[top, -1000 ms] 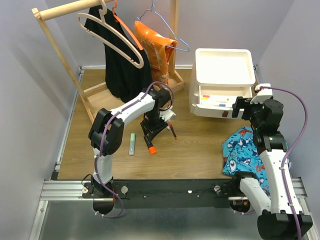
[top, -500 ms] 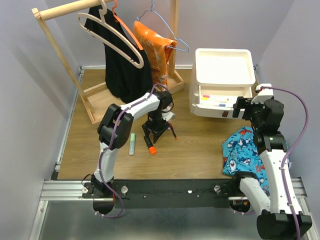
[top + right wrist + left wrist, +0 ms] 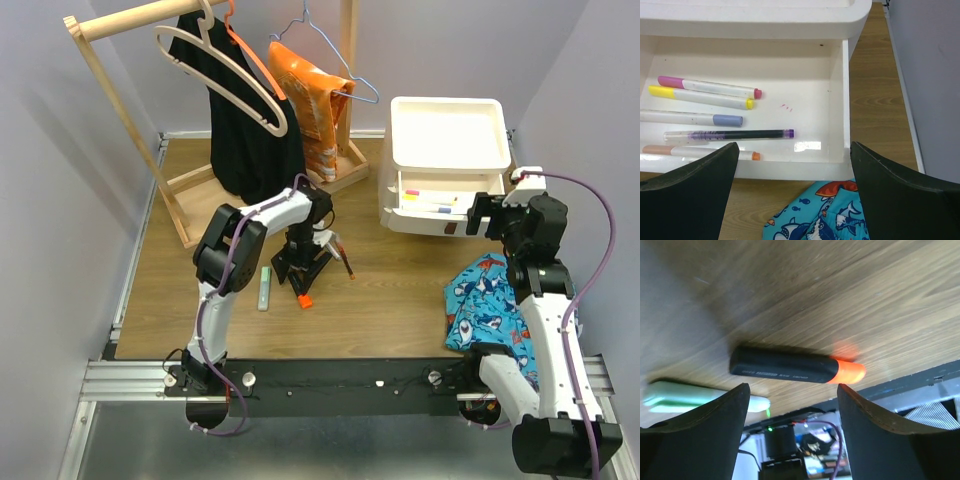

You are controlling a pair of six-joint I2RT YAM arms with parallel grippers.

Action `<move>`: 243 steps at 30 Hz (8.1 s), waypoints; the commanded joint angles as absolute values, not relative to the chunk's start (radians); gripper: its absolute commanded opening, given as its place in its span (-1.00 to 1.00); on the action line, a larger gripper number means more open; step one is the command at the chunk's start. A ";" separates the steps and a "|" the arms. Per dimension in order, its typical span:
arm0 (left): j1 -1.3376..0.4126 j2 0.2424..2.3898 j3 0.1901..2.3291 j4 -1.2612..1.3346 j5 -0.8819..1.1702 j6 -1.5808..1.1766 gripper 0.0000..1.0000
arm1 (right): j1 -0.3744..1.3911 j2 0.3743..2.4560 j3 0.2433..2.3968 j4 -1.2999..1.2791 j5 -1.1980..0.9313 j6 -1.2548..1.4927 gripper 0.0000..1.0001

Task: Sort the stationery into containers
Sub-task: Pick up the pen from the center of the board, then place the pen in the drawer, then pick up the pen from the center of the board, then place the pen in the drawer.

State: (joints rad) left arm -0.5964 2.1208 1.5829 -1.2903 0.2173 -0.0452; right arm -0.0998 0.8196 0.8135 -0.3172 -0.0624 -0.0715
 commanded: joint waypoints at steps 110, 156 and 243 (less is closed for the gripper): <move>-0.566 1.658 1.613 -1.023 0.000 -0.066 0.52 | -0.127 0.816 0.833 -0.301 -0.092 -0.034 0.99; -0.405 1.825 1.198 -0.948 0.178 -0.230 -0.73 | -0.152 0.818 0.853 -0.337 -0.078 -0.049 0.99; -0.818 1.892 2.009 -0.353 0.391 0.241 0.35 | -0.172 0.738 0.807 -0.353 -0.048 -0.057 0.99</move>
State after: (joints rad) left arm -0.8654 2.1731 2.2127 -0.4103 0.4587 0.1722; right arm -0.1654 0.7551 0.8158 -0.3466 -0.0734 -0.0513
